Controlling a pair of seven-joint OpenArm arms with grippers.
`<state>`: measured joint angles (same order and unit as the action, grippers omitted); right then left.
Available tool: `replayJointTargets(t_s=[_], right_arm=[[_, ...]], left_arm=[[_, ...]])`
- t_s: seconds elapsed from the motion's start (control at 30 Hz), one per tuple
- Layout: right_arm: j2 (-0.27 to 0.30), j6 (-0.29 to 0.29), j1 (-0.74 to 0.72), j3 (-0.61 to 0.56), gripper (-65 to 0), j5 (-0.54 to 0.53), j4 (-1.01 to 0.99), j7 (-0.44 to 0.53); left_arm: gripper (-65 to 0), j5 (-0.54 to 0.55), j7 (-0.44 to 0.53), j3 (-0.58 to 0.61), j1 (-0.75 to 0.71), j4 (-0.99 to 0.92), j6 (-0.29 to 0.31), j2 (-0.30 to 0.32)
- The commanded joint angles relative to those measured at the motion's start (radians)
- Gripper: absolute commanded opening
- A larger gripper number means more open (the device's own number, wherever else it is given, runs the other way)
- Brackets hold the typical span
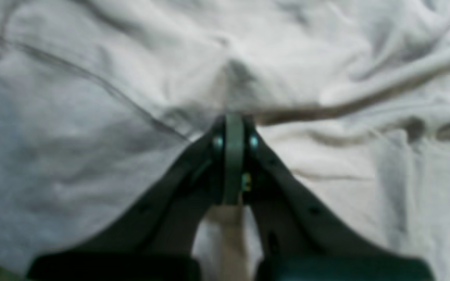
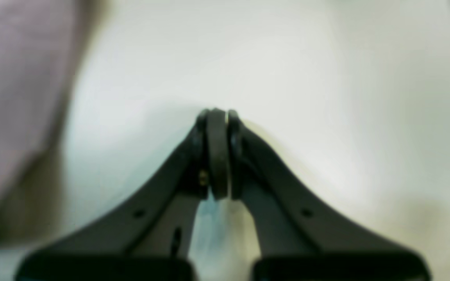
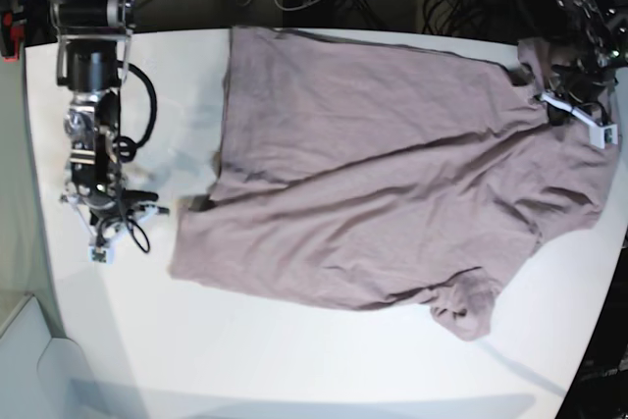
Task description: Layout the t-shirt on the table in an organized manner, then fold the t-shirt properly
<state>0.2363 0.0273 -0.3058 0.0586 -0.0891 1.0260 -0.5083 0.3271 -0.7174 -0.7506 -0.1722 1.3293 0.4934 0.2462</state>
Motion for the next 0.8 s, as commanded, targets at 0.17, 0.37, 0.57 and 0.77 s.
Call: replayJointTargets(t_s=[0.17,0.37,0.57,0.77], right_arm=[[-0.039,-0.005,0.118,0.004,-65.0,-0.005,0.363,-0.108],[-0.153,-0.002,0.129,-0.003,-65.0,-0.004,0.598,-0.226],[-0.217,-0.002,0.118,-0.158,-65.0,-0.004,0.603,-0.252],[-0.243,-0.002,0.090,-0.251,-65.0,-0.004,0.460,-0.249]], left_arm=[[-64.9,0.031,-0.021,-0.002,0.004,0.086,-0.009,-0.014],[-64.9,0.132,-0.101,-0.002,0.001,0.237,-0.009,-0.017],[-64.9,0.189,-0.235,0.003,-0.019,0.356,-0.009,-0.089],[-64.9,0.186,-0.236,0.041,-0.057,0.345,-0.009,-0.176]])
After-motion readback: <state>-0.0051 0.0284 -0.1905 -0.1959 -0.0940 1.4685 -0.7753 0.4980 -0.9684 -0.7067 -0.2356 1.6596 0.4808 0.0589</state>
